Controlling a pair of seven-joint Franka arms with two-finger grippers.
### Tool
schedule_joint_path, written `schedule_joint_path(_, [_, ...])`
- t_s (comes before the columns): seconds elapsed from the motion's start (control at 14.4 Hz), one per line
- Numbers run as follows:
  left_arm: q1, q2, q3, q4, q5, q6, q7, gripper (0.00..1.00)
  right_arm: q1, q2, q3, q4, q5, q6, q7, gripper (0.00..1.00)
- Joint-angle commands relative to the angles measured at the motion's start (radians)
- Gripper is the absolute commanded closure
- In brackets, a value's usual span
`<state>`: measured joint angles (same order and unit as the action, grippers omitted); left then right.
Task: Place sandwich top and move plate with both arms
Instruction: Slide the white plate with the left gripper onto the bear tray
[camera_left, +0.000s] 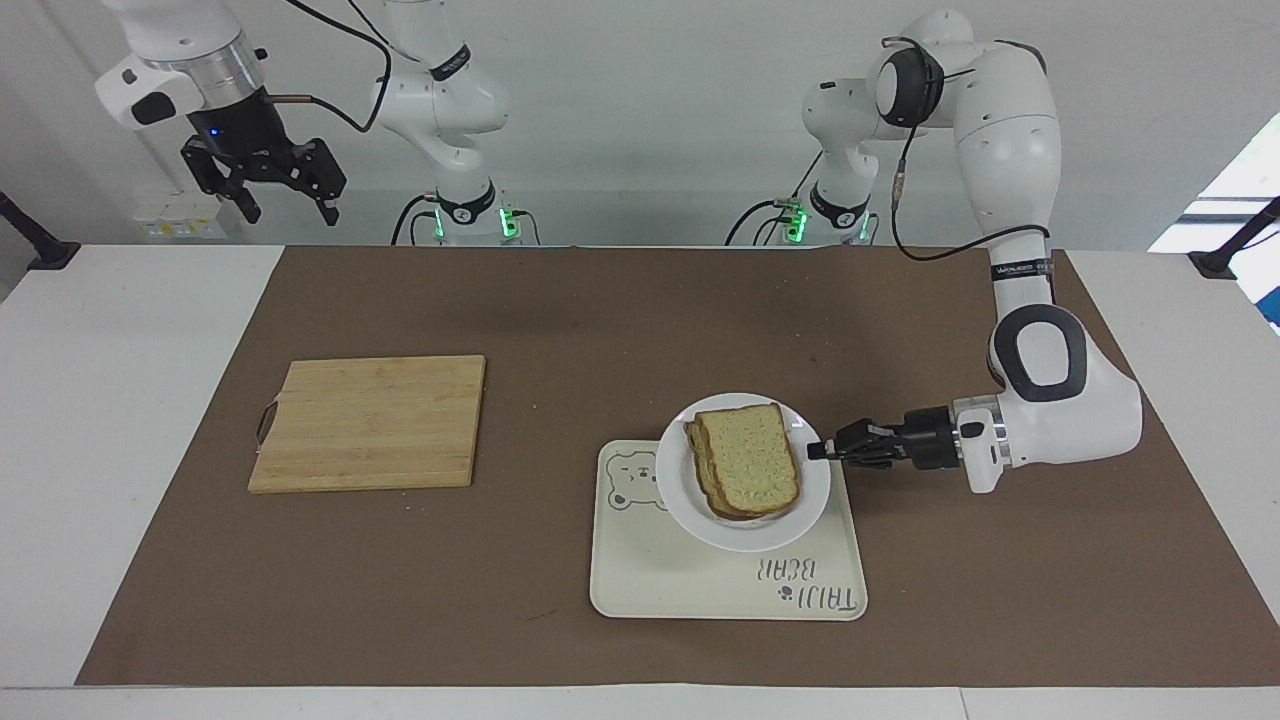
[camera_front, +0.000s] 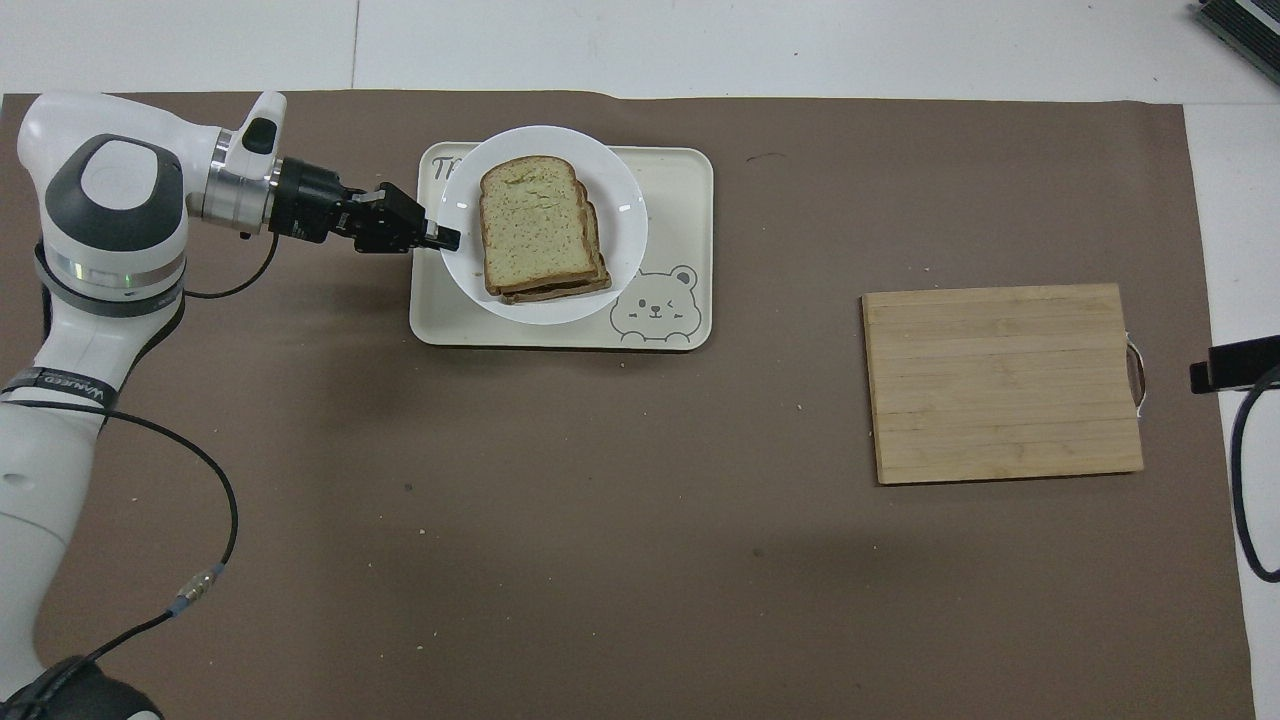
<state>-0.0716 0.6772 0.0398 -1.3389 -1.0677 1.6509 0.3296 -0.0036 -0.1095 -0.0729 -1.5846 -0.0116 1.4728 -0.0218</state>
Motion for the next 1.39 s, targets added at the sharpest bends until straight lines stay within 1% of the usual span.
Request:
schedule_joint_path(0.0, [0.01,0.099,-0.014,0.107,0.006,-0.02,-0.026,1.0,-0.001,-0.015,0.004,-0.018,-0.016,0.021,-0.018,0.0])
schedule_joint_path(0.42, [-0.003,0.104,-0.018,0.103,0.041,0.007,-0.02,1.0,-0.003,-0.012,0.004,-0.012,-0.011,0.017,-0.013,0.0])
schedule_joint_path(0.69, [-0.02,0.097,-0.02,0.084,0.095,0.026,-0.02,1.0,-0.003,-0.012,0.005,-0.012,-0.008,0.017,-0.013,0.0])
schedule_joint_path(0.83, [-0.033,0.104,-0.021,0.067,0.098,0.055,-0.02,1.0,-0.001,-0.012,0.005,-0.012,-0.008,0.017,-0.013,0.0])
schedule_joint_path(1.04, [-0.036,0.125,-0.024,0.069,0.097,0.073,-0.017,1.0,-0.003,-0.012,0.005,-0.012,-0.008,0.017,-0.013,0.0])
schedule_joint_path(1.32, [-0.043,0.122,-0.028,0.064,0.106,0.099,-0.018,1.0,-0.001,-0.012,0.005,-0.012,-0.008,0.017,-0.013,0.0])
